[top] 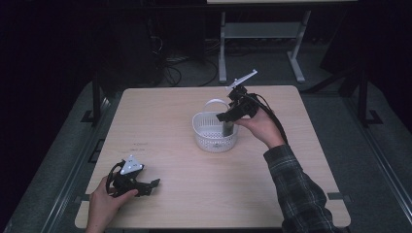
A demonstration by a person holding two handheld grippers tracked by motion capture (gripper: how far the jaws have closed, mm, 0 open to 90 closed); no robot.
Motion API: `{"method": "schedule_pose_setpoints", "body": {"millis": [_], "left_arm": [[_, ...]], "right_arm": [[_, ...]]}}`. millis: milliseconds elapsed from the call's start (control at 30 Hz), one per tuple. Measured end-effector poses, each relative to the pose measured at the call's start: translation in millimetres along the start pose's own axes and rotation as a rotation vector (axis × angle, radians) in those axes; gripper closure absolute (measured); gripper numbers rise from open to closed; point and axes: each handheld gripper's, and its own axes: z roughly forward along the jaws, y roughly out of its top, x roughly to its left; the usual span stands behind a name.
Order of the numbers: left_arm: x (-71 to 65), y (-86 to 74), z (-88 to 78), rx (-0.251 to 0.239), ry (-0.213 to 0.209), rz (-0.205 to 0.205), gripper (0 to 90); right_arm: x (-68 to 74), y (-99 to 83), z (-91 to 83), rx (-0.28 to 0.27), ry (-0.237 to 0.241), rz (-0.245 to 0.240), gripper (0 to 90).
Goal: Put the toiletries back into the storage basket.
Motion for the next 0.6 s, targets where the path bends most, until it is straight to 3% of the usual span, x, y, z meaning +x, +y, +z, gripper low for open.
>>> {"method": "schedule_pose_setpoints", "body": {"millis": [600], "left_arm": [[0.1,0.1,-0.4,0.005,-0.002,0.002,13.1]], "right_arm": [[-2.1,-12.8,18.7,0.039,0.003,0.008,29.4]]}}
